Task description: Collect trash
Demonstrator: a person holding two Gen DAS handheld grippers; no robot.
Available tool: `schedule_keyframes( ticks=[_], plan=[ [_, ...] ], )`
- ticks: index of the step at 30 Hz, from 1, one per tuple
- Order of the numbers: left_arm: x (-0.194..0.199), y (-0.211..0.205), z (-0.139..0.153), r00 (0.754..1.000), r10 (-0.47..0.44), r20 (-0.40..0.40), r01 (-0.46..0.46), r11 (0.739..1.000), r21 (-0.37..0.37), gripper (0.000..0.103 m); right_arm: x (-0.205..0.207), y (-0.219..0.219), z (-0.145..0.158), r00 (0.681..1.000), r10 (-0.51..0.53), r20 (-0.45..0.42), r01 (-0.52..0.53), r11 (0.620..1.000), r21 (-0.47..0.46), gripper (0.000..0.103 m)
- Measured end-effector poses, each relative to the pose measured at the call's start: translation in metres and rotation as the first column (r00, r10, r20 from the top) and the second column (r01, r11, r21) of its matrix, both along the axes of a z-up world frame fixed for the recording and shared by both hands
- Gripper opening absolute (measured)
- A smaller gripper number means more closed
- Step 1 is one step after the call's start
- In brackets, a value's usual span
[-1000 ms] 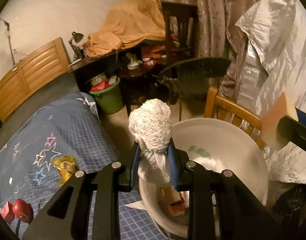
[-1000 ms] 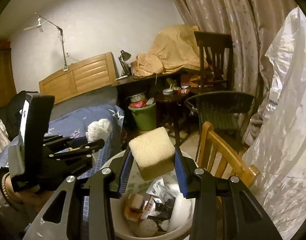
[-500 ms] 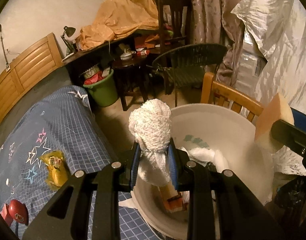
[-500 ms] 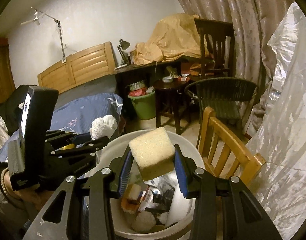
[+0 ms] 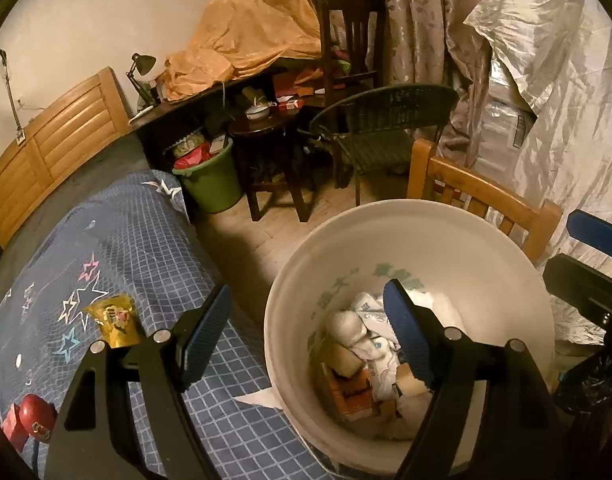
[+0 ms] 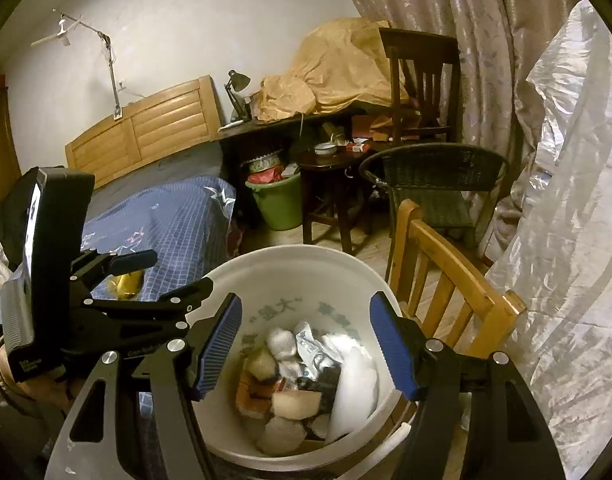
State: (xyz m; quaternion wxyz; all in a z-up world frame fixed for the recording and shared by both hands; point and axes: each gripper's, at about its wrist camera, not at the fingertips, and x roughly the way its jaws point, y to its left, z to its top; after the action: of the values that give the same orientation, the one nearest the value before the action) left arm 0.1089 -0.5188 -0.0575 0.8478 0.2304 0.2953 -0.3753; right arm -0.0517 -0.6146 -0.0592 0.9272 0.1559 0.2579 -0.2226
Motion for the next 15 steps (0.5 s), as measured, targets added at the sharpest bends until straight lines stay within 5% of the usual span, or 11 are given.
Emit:
schedule_keyframes(
  ticks=[7, 15],
  plan=[
    [-0.009, 0.012, 0.005, 1.000, 0.005, 0.014, -0.005, 1.000, -0.007, 0.079, -0.015, 0.007, 0.006, 0.999, -0.028, 0.017, 0.028, 1.000, 0.001, 0.068],
    [-0.025, 0.041, 0.007, 1.000, -0.011, -0.019, 0.011, 0.999, -0.031, 0.083, -0.055, 0.021, 0.018, 0.992, -0.117, 0.053, 0.116, 0.993, 0.028, 0.088]
  ],
)
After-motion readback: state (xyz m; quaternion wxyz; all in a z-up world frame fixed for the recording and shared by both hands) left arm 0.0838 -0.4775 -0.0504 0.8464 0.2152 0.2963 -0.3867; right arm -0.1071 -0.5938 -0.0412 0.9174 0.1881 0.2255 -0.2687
